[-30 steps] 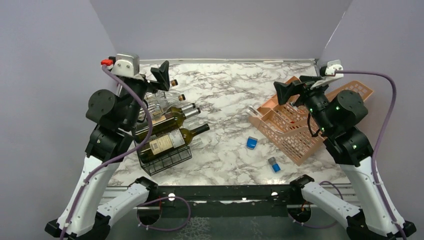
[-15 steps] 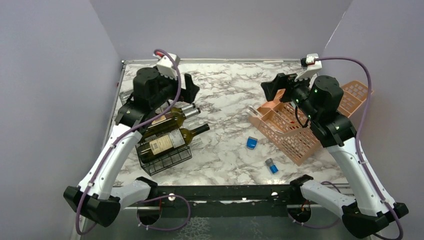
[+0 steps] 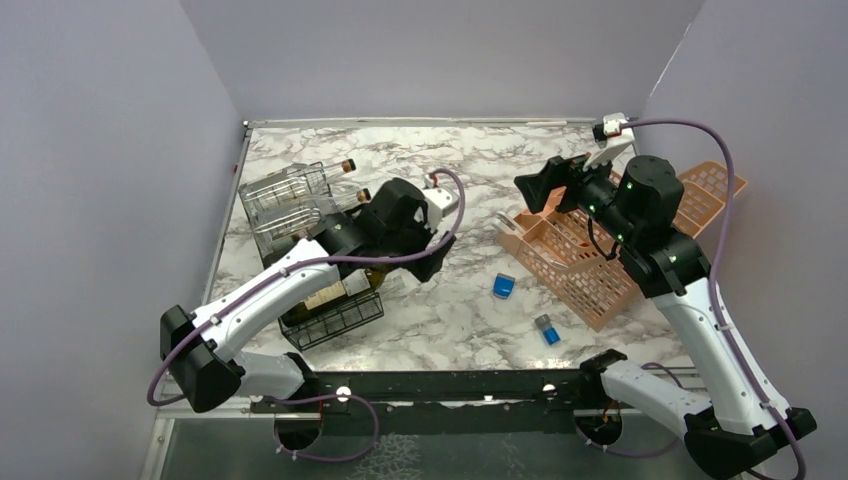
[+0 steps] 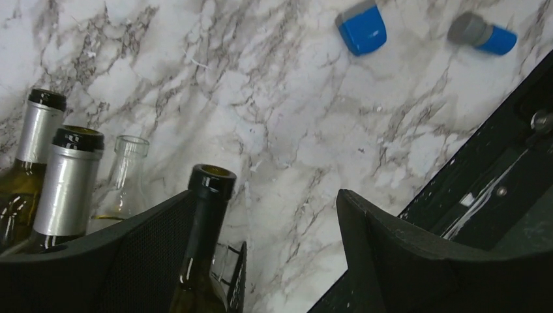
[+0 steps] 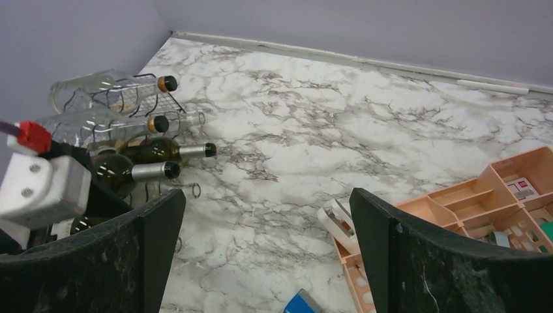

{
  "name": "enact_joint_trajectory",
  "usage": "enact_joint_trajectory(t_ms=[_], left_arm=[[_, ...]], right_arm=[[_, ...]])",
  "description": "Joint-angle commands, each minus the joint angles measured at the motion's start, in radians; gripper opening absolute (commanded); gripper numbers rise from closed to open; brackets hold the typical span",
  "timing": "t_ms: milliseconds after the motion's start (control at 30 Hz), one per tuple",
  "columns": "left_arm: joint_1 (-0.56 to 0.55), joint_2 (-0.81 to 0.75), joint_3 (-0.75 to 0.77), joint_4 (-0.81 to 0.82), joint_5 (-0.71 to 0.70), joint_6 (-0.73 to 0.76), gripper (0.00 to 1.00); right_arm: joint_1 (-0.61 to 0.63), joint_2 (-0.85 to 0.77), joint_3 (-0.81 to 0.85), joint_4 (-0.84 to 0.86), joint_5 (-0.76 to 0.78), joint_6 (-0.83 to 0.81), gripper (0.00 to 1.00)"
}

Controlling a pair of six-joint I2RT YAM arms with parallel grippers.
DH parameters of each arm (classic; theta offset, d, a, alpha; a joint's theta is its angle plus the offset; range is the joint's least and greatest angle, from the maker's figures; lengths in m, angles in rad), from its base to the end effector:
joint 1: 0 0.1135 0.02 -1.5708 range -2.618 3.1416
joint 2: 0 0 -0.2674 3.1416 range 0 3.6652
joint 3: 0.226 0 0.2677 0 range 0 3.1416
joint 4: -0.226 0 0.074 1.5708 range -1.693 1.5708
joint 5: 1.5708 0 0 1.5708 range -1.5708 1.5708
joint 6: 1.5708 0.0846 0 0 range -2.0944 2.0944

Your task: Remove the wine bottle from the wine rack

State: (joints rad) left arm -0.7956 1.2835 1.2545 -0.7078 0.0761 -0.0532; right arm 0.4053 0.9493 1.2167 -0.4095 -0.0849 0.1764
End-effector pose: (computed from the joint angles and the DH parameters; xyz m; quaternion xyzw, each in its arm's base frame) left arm 0.2222 -0.2360 0.3159 0.3458 0.8458 -0.1984 0.3545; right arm 0.2331 0.1078 0.4353 -0.1138 0.7467 0.2184 0.6179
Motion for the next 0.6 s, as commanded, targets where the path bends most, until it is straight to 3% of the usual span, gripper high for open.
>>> enact_joint_trajectory(t_ms=[0, 300, 433, 567], left_arm=[[-0.080, 0.002, -0.007, -0.123, -0.171, 0.064, 0.85], [-0.092, 0.055, 0.020, -0.226, -0.245, 0.074, 0.90], [-0.092, 0.086, 0.015, -0.231, -0.263, 0.068, 0.86], [-0.091, 0.103, 0.015, -0.218, -0.288, 0.071, 0.72]], right_arm=[[-0.006, -0.013, -0.018, 0.023, -0.043, -0.017, 1.00], [-0.006, -0.035, -0.023, 0.024, -0.043, -0.018, 1.00], [-0.007, -0.039, -0.035, 0.032, -0.046, -0.017, 1.00], [-0.007, -0.036, -0.035, 0.030, -0.051, -0.015, 1.00]])
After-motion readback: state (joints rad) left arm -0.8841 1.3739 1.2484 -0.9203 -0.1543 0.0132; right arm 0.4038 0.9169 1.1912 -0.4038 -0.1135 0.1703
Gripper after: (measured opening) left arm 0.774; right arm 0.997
